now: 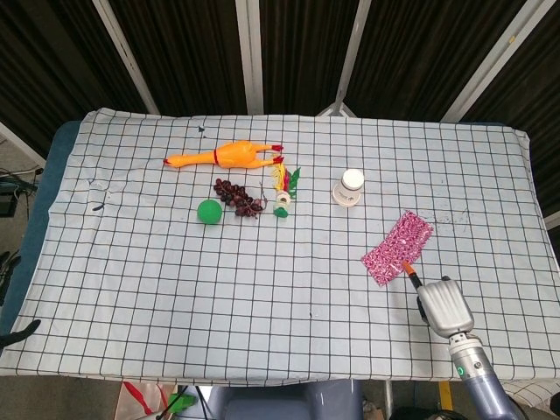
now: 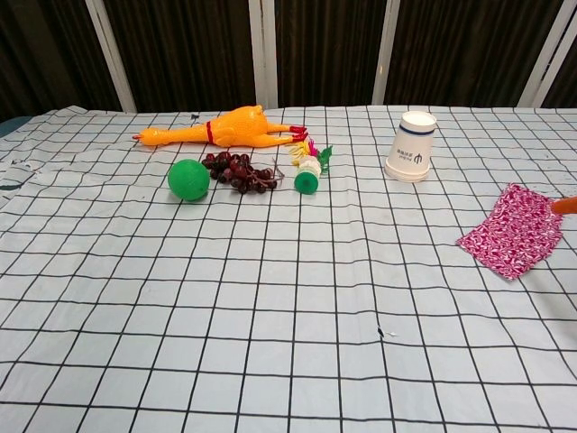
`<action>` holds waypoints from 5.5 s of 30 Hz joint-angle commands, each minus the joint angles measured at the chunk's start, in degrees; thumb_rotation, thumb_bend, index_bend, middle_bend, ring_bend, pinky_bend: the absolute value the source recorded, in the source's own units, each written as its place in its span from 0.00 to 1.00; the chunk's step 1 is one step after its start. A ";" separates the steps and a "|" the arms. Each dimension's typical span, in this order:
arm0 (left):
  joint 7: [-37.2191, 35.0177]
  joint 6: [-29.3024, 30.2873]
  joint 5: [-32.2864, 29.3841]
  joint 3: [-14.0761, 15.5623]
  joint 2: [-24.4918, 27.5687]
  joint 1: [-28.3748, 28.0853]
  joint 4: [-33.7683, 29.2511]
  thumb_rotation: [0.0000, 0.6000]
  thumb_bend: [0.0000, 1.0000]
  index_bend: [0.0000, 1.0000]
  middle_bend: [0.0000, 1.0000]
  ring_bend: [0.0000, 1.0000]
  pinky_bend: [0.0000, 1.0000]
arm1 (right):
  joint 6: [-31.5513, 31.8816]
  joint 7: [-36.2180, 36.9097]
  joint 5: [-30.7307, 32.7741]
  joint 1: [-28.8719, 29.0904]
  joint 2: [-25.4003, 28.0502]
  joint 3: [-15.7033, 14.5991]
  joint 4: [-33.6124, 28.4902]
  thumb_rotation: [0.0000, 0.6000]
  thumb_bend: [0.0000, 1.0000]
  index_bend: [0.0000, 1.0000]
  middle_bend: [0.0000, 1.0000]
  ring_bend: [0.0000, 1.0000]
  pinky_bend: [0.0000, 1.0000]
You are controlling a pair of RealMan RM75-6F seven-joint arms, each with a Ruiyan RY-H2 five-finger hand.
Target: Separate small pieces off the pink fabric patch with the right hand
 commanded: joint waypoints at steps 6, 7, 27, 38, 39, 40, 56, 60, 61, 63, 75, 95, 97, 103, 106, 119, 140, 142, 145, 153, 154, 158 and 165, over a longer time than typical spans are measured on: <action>0.83 -0.25 -0.59 -0.20 -0.30 -0.19 -0.06 1.00 0.20 0.11 0.02 0.05 0.06 | -4.00 -4.64 3.96 3.27 -3.40 0.60 0.93 1.00 0.68 0.13 0.83 0.81 0.53; 0.88 -0.24 -0.67 -0.23 -0.32 -0.19 -0.07 1.00 0.20 0.11 0.02 0.05 0.06 | -4.39 -5.21 4.48 3.62 -3.78 0.68 1.03 1.00 0.68 0.13 0.83 0.81 0.53; 1.62 -0.48 -1.57 -0.50 -0.52 -0.38 -0.17 1.00 0.20 0.11 0.02 0.05 0.06 | -7.94 -10.50 13.25 8.18 -8.74 0.97 4.74 1.00 0.68 0.13 0.83 0.81 0.53; 2.20 -0.66 -1.79 -0.47 -0.66 -0.49 -0.26 1.00 0.20 0.11 0.02 0.05 0.06 | -8.48 -10.40 15.10 9.07 -9.45 -0.03 5.98 1.00 0.68 0.13 0.83 0.81 0.53; 2.28 -0.69 -1.81 -0.46 -0.68 -0.50 -0.26 1.00 0.20 0.11 0.02 0.05 0.06 | -8.42 -10.54 15.15 9.18 -9.49 -0.24 6.02 1.00 0.68 0.13 0.83 0.81 0.53; 2.31 -0.72 -1.83 -0.45 -0.69 -0.51 -0.27 1.00 0.20 0.11 0.02 0.05 0.06 | -8.41 -10.68 15.21 9.26 -9.53 -0.39 6.05 1.00 0.68 0.13 0.83 0.81 0.53; 2.18 -0.50 -1.83 -0.44 -0.58 -0.44 -0.32 1.00 0.20 0.11 0.02 0.05 0.06 | -7.66 -11.06 14.52 10.00 -9.97 -2.93 4.44 1.00 0.68 0.14 0.83 0.81 0.53; 2.19 -0.53 -1.89 -0.44 -0.55 -0.44 -0.34 1.00 0.20 0.11 0.02 0.05 0.06 | -7.35 -11.22 14.15 9.99 -10.14 -3.55 4.23 1.00 0.68 0.14 0.83 0.81 0.53; 2.19 -0.54 -1.86 -0.41 -0.54 -0.44 -0.36 1.00 0.20 0.11 0.02 0.05 0.06 | -7.22 -11.18 13.92 9.97 -10.16 -3.73 4.03 1.00 0.68 0.14 0.83 0.81 0.53; 2.20 -0.52 -1.81 -0.41 -0.53 -0.44 -0.38 1.00 0.20 0.11 0.02 0.05 0.06 | -6.84 -11.30 13.24 10.01 -10.14 -4.04 3.58 1.00 0.68 0.14 0.83 0.81 0.53; 1.97 -0.46 -1.81 -0.37 -0.41 -0.39 -0.40 1.00 0.20 0.11 0.02 0.05 0.06 | -5.08 -13.15 10.10 9.86 -9.64 -6.33 -0.40 1.00 0.68 0.14 0.83 0.81 0.53; 1.91 -0.54 -1.85 -0.40 -0.40 -0.47 -0.30 1.00 0.20 0.11 0.02 0.05 0.06 | -0.27 -10.63 11.71 9.43 -5.36 -2.30 -3.13 1.00 0.68 0.14 0.83 0.81 0.53; 2.10 -0.58 -1.85 -0.36 -0.44 -0.48 -0.33 1.00 0.20 0.11 0.02 0.05 0.06 | -0.89 -10.39 13.36 9.67 -4.80 -1.72 -2.33 1.00 0.68 0.14 0.83 0.81 0.53; 1.59 0.78 -1.91 -0.62 -0.29 0.14 -0.46 1.00 0.20 0.11 0.02 0.05 0.06 | -3.51 -8.54 16.28 10.05 -4.37 -1.77 0.45 1.00 0.68 0.14 0.83 0.81 0.53; 1.46 0.64 -2.35 -0.69 -0.14 0.20 -0.48 1.00 0.20 0.11 0.02 0.05 0.06 | -4.51 -8.06 16.64 10.23 -4.85 -2.25 1.80 1.00 0.68 0.14 0.83 0.81 0.53; 1.69 0.49 -2.87 -0.94 -0.18 0.10 -0.56 1.00 0.20 0.11 0.02 0.05 0.06 | -6.38 -7.14 17.18 11.13 -7.60 -2.95 5.46 1.00 0.68 0.14 0.83 0.81 0.53; 2.97 -0.12 -3.62 -1.18 -0.66 -0.32 -0.58 1.00 0.20 0.11 0.02 0.05 0.06 | -10.27 -13.13 23.27 17.72 -14.09 0.54 7.99 1.00 0.68 0.14 0.83 0.81 0.53; 3.03 -0.20 -3.73 -1.22 -0.69 -0.38 -0.58 1.00 0.20 0.11 0.02 0.05 0.06 | -10.51 -14.19 24.46 18.89 -14.96 1.40 8.15 1.00 0.68 0.14 0.83 0.81 0.53; 3.02 -0.24 -3.92 -1.31 -0.71 -0.41 -0.53 1.00 0.20 0.11 0.02 0.05 0.06 | -10.73 -15.57 26.31 20.26 -15.86 2.38 8.34 1.00 0.68 0.14 0.83 0.81 0.53; 2.93 -0.57 -4.10 -1.36 -0.66 -0.59 -0.42 1.00 0.20 0.11 0.02 0.05 0.06 | -10.56 -19.72 31.82 24.04 -17.78 4.67 8.37 1.00 0.68 0.15 0.83 0.81 0.53; 2.92 -0.60 -4.11 -1.36 -0.65 -0.61 -0.41 1.00 0.20 0.11 0.02 0.05 0.06 | -10.47 -19.96 32.40 24.37 -17.82 4.92 8.26 1.00 0.68 0.15 0.83 0.81 0.53; 2.76 -0.62 -4.14 -1.36 -0.61 -0.60 -0.43 1.00 0.20 0.11 0.02 0.05 0.06 | -9.70 -20.18 34.09 25.29 -17.48 5.89 7.51 1.00 0.68 0.15 0.83 0.81 0.53; 2.69 -0.65 -4.00 -1.24 -0.54 -0.59 -0.47 1.00 0.20 0.11 0.02 0.05 0.06 | -7.00 -18.17 33.33 24.50 -14.07 5.89 2.36 1.00 0.68 0.15 0.76 0.77 0.52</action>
